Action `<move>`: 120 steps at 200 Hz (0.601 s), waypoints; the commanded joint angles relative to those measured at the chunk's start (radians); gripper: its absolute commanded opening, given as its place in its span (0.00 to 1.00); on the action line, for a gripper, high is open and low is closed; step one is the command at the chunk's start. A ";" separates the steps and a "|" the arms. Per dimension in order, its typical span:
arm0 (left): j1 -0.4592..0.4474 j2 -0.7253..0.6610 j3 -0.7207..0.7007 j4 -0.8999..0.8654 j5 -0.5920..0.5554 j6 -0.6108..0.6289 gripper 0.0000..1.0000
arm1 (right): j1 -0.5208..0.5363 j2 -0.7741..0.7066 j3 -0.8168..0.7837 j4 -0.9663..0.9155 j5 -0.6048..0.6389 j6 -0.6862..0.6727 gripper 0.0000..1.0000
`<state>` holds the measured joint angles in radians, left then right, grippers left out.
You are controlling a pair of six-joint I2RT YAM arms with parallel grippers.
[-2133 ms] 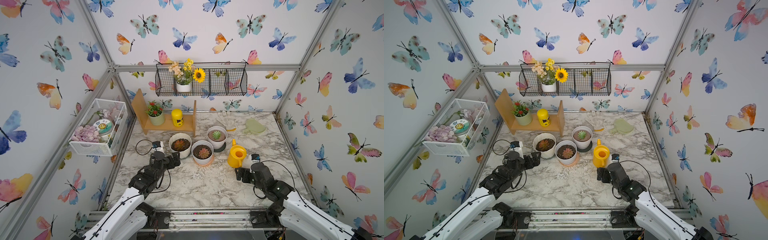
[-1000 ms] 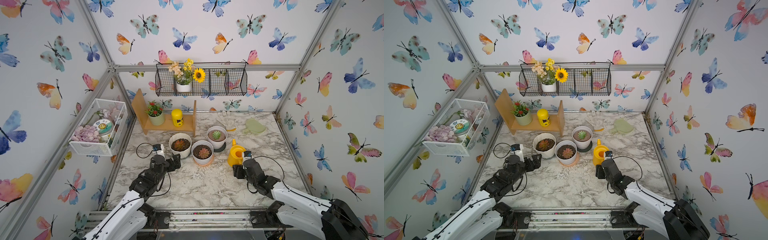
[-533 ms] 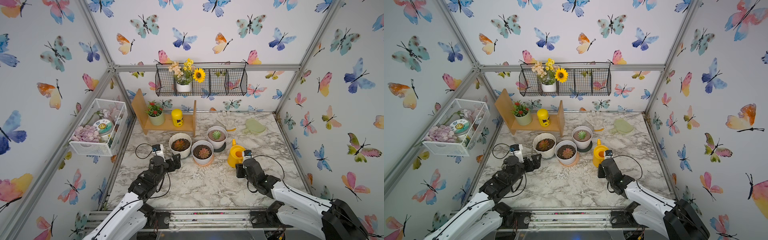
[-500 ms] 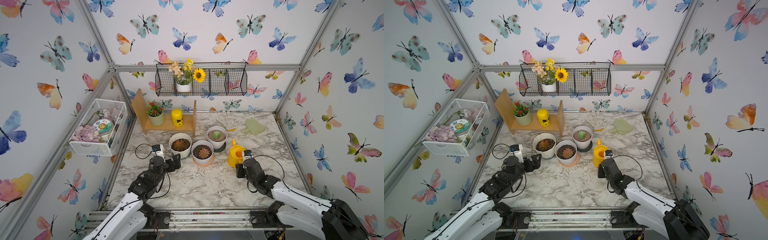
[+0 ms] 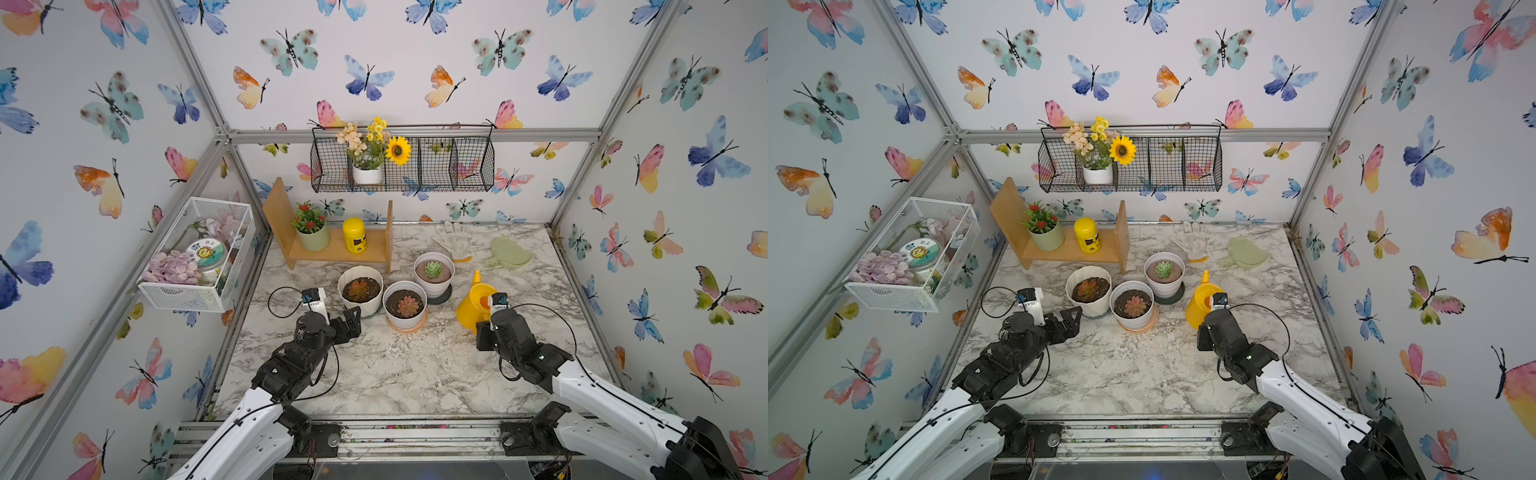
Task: Water the succulent around the soil edge
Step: Pick up the watering can from the center of the board.
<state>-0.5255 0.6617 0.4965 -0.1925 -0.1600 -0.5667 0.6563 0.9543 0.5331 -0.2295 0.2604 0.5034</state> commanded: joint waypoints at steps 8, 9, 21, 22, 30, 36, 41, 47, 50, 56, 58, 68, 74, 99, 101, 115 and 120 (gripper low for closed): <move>-0.005 0.019 0.071 -0.041 -0.039 0.030 0.99 | 0.005 0.017 0.177 -0.179 -0.054 -0.015 0.02; -0.005 0.022 0.075 -0.043 -0.040 0.031 0.98 | 0.005 0.018 0.183 -0.185 -0.057 -0.016 0.02; -0.005 0.039 0.108 -0.065 -0.041 0.046 0.98 | 0.005 0.029 0.251 -0.251 -0.082 -0.019 0.02; -0.004 0.041 0.111 -0.067 -0.041 0.046 0.99 | 0.005 0.030 0.254 -0.255 -0.084 -0.019 0.02; -0.004 0.049 0.133 -0.080 -0.042 0.055 0.99 | 0.005 0.038 0.298 -0.291 -0.104 -0.023 0.02; -0.005 0.055 0.149 -0.089 -0.042 0.062 0.99 | 0.005 0.046 0.332 -0.323 -0.118 -0.026 0.02; -0.005 0.060 0.159 -0.094 -0.042 0.070 0.99 | 0.005 0.054 0.361 -0.349 -0.131 -0.029 0.02; -0.005 0.064 0.174 -0.099 -0.043 0.078 0.99 | 0.005 0.067 0.392 -0.381 -0.146 -0.033 0.02; -0.004 0.066 0.181 -0.102 -0.044 0.081 0.99 | 0.005 0.074 0.412 -0.396 -0.154 -0.036 0.02; -0.005 0.071 0.194 -0.108 -0.045 0.091 0.99 | 0.006 0.089 0.448 -0.427 -0.169 -0.042 0.02; -0.004 0.071 0.199 -0.108 -0.046 0.094 0.99 | 0.005 0.094 0.460 -0.437 -0.176 -0.045 0.02; -0.005 0.077 0.218 -0.111 -0.046 0.109 0.99 | 0.005 0.122 0.517 -0.491 -0.206 -0.057 0.02; -0.005 0.080 0.229 -0.112 -0.044 0.116 0.99 | 0.005 0.139 0.552 -0.523 -0.223 -0.066 0.02; -0.005 0.093 0.268 -0.117 -0.036 0.129 0.99 | 0.005 0.188 0.684 -0.647 -0.241 -0.110 0.02; -0.005 0.094 0.270 -0.117 -0.036 0.129 0.99 | 0.005 0.192 0.694 -0.658 -0.239 -0.113 0.02; -0.005 0.097 0.283 -0.117 -0.026 0.129 0.99 | 0.005 0.218 0.748 -0.723 -0.219 -0.145 0.02; -0.004 0.097 0.285 -0.116 -0.021 0.129 0.99 | 0.005 0.226 0.762 -0.740 -0.217 -0.158 0.02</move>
<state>-0.5259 0.7532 0.7521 -0.2905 -0.1612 -0.4671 0.6563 1.1572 1.2156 -0.8101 0.0612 0.4183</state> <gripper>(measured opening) 0.986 0.182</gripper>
